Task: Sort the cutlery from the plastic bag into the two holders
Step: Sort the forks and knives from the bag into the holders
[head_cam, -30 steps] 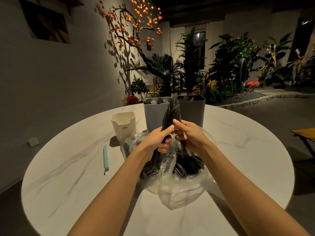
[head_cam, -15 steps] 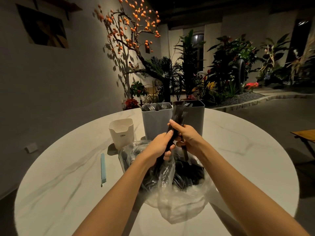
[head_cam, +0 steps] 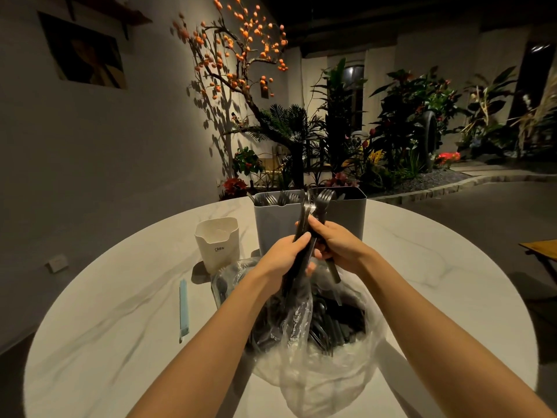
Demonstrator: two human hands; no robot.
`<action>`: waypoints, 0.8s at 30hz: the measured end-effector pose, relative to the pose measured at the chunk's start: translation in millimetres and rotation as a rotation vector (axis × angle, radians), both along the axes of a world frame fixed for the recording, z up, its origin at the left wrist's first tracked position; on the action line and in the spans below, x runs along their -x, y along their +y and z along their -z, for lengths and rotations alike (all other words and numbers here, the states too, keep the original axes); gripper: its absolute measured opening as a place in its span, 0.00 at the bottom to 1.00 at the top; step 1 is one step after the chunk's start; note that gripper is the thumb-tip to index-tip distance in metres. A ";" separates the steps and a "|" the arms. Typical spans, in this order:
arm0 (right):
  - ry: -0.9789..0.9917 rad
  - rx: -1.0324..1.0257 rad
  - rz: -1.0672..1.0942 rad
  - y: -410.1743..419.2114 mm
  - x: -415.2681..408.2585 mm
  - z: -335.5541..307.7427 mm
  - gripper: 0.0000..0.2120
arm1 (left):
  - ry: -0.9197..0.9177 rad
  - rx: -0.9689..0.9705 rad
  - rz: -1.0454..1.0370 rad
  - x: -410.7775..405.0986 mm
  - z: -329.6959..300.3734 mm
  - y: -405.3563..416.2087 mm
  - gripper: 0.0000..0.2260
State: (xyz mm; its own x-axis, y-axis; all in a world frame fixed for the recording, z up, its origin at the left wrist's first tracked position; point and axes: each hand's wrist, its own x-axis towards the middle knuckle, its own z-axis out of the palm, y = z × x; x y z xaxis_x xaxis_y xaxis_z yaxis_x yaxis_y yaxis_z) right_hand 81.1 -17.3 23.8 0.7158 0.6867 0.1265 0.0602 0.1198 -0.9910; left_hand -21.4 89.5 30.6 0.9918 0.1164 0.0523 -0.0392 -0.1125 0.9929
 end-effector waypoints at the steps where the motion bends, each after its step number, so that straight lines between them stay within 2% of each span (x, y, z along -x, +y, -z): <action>1: -0.003 0.011 -0.003 -0.3 -2.0 -0.4 0.21 | 0.000 0.037 0.007 -2.4 0.5 -0.5 0.13; 7: -0.037 0.063 0.137 0.7 -7.9 -0.8 0.14 | 0.049 0.140 -0.026 -11.9 2.7 -4.8 0.11; 10: -0.002 0.014 0.265 6.1 -13.0 1.7 0.18 | 0.050 0.161 -0.049 -14.4 0.3 -9.1 0.15; 13: 0.016 -0.038 0.359 11.7 -16.5 3.8 0.15 | 0.052 0.260 -0.082 -17.8 1.1 -12.1 0.20; 15: 0.014 -0.053 0.428 15.1 -17.4 4.1 0.17 | 0.046 0.334 -0.103 -20.4 1.4 -13.0 0.20; 17: 0.008 -0.060 0.493 17.2 -17.6 5.5 0.20 | 0.033 0.323 -0.128 -22.9 1.1 -13.1 0.17; 21: -0.104 -0.117 0.516 21.0 -11.9 5.1 0.10 | -0.007 0.259 -0.177 -30.6 0.9 -12.4 0.15; 24: -0.221 -0.088 0.566 24.4 -7.4 4.1 0.07 | -0.024 0.238 -0.219 -34.5 1.2 -12.7 0.14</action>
